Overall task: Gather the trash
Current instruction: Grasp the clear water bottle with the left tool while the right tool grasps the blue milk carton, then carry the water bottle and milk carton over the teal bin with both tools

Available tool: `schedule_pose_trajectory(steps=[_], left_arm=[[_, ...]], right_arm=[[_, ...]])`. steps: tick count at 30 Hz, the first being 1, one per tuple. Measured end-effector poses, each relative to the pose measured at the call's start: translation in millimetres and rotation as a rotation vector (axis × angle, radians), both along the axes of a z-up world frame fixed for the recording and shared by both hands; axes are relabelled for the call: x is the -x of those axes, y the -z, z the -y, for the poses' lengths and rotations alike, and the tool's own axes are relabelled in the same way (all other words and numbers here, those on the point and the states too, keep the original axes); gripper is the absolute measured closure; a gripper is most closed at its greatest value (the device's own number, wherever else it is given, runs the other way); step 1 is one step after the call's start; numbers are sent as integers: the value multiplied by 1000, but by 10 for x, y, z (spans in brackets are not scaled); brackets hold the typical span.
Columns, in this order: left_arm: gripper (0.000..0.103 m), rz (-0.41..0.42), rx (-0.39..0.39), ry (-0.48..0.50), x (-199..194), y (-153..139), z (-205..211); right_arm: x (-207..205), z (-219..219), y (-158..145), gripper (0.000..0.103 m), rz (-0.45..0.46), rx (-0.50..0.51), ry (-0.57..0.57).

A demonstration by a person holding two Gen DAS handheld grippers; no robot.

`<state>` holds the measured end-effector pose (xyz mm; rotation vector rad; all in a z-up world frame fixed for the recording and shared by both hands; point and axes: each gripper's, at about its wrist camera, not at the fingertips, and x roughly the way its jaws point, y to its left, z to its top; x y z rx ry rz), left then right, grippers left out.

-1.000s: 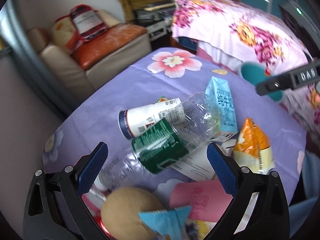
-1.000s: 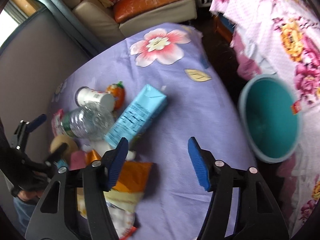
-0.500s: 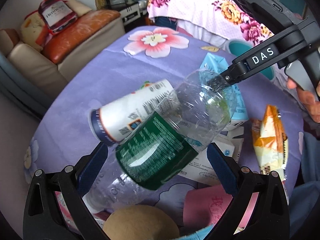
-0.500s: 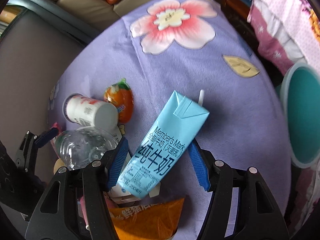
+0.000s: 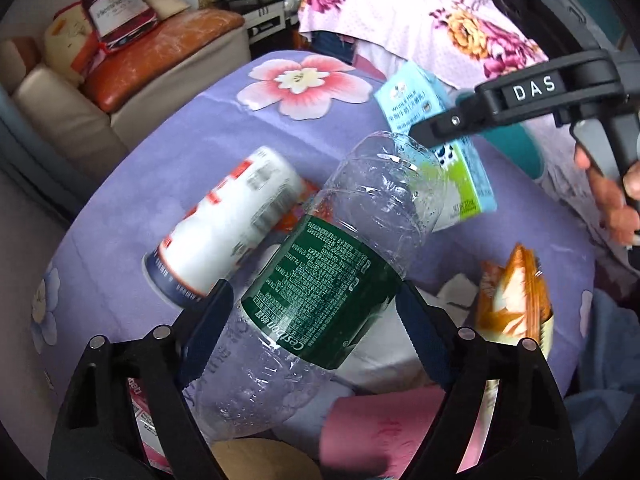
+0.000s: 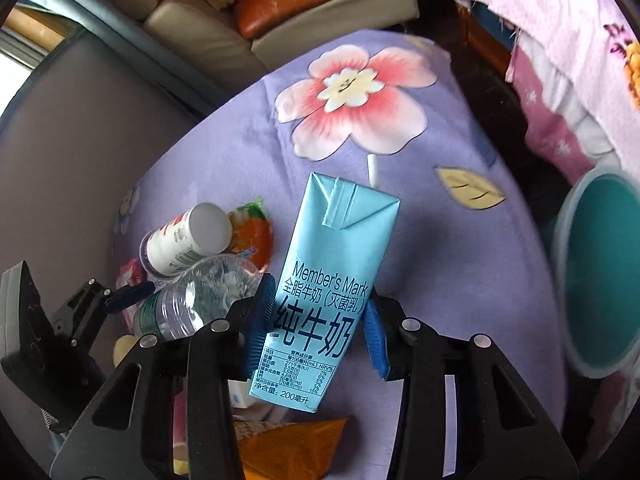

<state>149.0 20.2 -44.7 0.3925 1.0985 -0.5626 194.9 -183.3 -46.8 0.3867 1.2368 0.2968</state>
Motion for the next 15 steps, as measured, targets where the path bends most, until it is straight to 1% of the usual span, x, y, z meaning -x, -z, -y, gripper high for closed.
schedule_pose_trajectory(steps=[4,7,11,13,15], left_arm=[[19,-38,-10,22,-48,9,193],[16,-37,-73,36,-89,86,356],[13,-53,-122,49,-147,181,516],[14,-65,-126,39,-194,205,591],[18,-66,-108,28,-200,180,636]], right_arm=[[10,223,-15,64,11,2,8],[41,311,-74,64,37,30,-15],[98,440,-30,64,39,53,-45],[116,521,34,64,29,35,-45],[142,583,59,64,30,25,-41]])
